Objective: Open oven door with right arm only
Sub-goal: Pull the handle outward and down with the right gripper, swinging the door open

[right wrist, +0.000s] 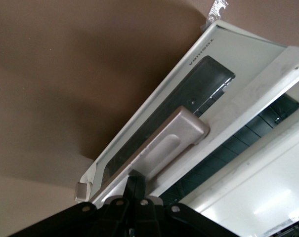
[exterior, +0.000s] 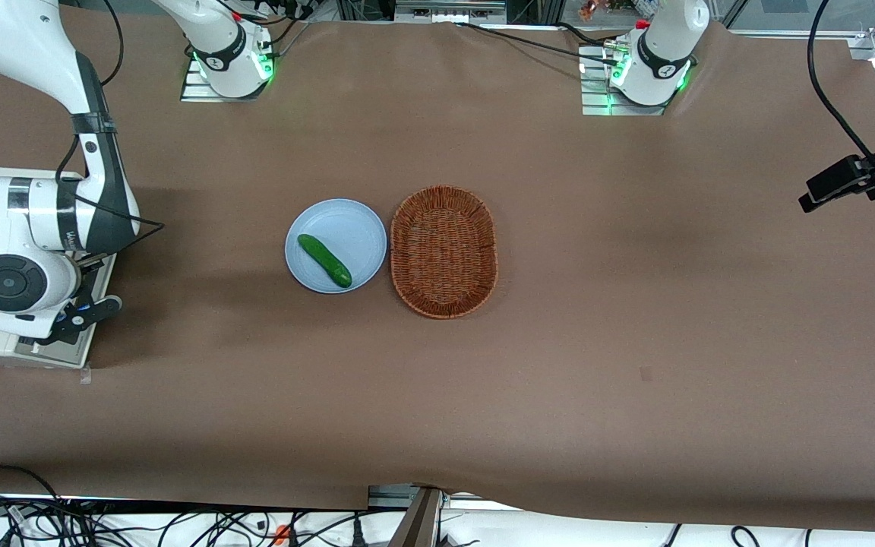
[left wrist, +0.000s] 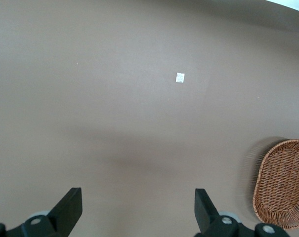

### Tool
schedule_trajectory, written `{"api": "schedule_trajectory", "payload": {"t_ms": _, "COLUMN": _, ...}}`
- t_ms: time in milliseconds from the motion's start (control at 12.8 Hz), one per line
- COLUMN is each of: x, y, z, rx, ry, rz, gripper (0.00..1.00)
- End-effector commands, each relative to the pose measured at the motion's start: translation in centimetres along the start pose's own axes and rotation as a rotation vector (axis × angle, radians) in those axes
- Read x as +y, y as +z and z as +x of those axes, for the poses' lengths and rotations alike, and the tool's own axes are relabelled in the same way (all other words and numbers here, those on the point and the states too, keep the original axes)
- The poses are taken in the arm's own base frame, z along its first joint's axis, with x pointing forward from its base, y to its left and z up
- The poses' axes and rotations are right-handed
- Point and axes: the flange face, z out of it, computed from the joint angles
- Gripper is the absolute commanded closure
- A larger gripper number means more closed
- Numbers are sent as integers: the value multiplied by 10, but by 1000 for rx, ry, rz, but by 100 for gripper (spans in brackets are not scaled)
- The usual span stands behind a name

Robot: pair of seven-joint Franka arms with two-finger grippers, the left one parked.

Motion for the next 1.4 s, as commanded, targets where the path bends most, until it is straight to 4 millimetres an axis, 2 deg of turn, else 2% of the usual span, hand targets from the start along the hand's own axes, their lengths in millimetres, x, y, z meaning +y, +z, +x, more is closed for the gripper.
{"api": "schedule_trajectory", "payload": {"t_ms": 0, "x": -3, "y": 28, "z": 25, "rx": 54, "ry": 3, "rz": 23, "gripper": 100}}
{"api": "schedule_trajectory", "payload": {"t_ms": 1326, "x": -30, "y": 91, "z": 73, "rx": 124, "ry": 42, "rz": 169, "gripper": 100}}
